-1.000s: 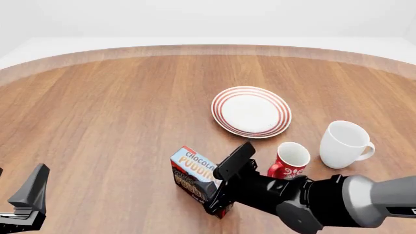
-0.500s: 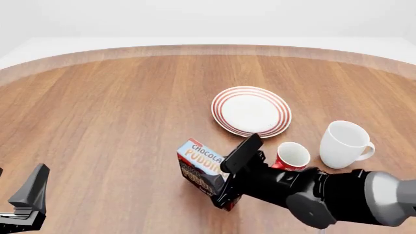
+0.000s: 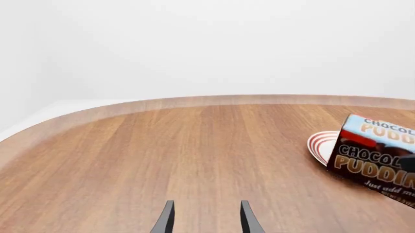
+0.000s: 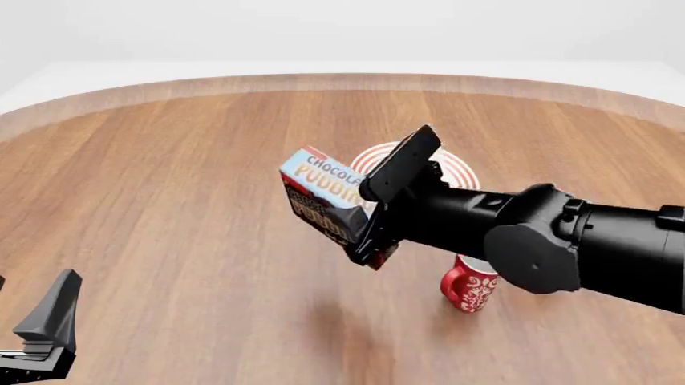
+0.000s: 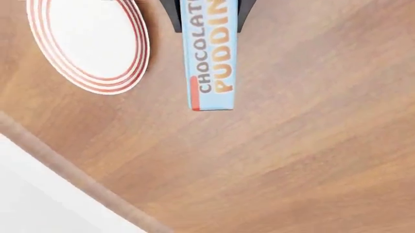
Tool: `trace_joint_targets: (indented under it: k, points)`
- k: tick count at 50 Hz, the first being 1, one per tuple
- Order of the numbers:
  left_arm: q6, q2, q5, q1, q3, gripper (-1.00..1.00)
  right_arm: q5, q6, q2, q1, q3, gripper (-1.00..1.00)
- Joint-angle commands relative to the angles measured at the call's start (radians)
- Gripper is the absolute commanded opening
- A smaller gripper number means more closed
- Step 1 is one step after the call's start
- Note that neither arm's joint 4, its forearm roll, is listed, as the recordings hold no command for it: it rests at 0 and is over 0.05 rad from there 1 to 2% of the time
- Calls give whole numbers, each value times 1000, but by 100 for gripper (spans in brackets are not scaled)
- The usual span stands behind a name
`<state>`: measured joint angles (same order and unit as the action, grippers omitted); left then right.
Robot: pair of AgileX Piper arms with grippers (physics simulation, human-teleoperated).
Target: Put the chocolate pudding to the right of the plate.
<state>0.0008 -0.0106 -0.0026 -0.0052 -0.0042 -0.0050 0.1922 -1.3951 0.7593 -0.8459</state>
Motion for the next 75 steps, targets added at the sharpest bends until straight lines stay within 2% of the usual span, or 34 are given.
trace_joint_targets:
  k: [1, 6, 8, 14, 19, 20, 22, 23, 25, 30, 38, 40, 44, 48, 55, 67, 68, 71, 72, 75]
  points:
    - [0, 0, 0, 0, 0, 100, 211, 91, -80, -18, -354, -100]
    - [0, 0, 0, 0, 0, 100, 295, 112, -157, -27, -541, -100]
    - [0, 0, 0, 0, 0, 100, 314, 127, -165, -31, -576, -100]
    - [0, 0, 0, 0, 0, 100, 373, 122, -232, -52, -710, -100]
    - [0, -1, 0, 0, 0, 100, 434, 81, -320, -121, -862, -100]
    - [0, 0, 0, 0, 0, 100, 452, 96, -345, -136, -896, -100]
    - [0, 0, 0, 0, 0, 100, 487, 51, -382, -156, -981, -100]
    - [0, 0, 0, 0, 0, 100, 510, 63, -412, -172, -1022, -100]
    - [0, 0, 0, 0, 0, 100, 548, 38, -458, -200, -1110, -100]
    - [0, 0, 0, 0, 0, 100, 669, 47, -570, -258, -1338, -100]
    - [0, 0, 0, 0, 0, 100, 971, 55, -841, -326, -1893, -100]
    - [1, 0, 0, 0, 0, 100, 1000, 57, -873, -341, -1950, -100]
    - [0, -1, 0, 0, 0, 100, 1019, 85, -919, -396, -1978, -100]
    - [0, 0, 0, -1, 0, 100, 1018, 89, -936, -444, -1981, -100]
    - [0, -1, 0, -1, 0, 100, 1006, 59, -963, -521, -1982, -100]
    - [0, 0, 0, -1, 0, 100, 1006, 56, -989, -651, -1964, -100]
    - [0, 0, 0, -1, 0, 100, 991, 55, -977, -655, -1935, -100]
    - [1, 0, 0, -1, 0, 100, 804, 56, -816, -682, -1567, -100]
    - [0, 0, 0, -1, 0, 100, 773, 58, -790, -691, -1501, -100]
    - [0, -1, 0, -1, 0, 100, 733, 58, -757, -707, -1421, -100]
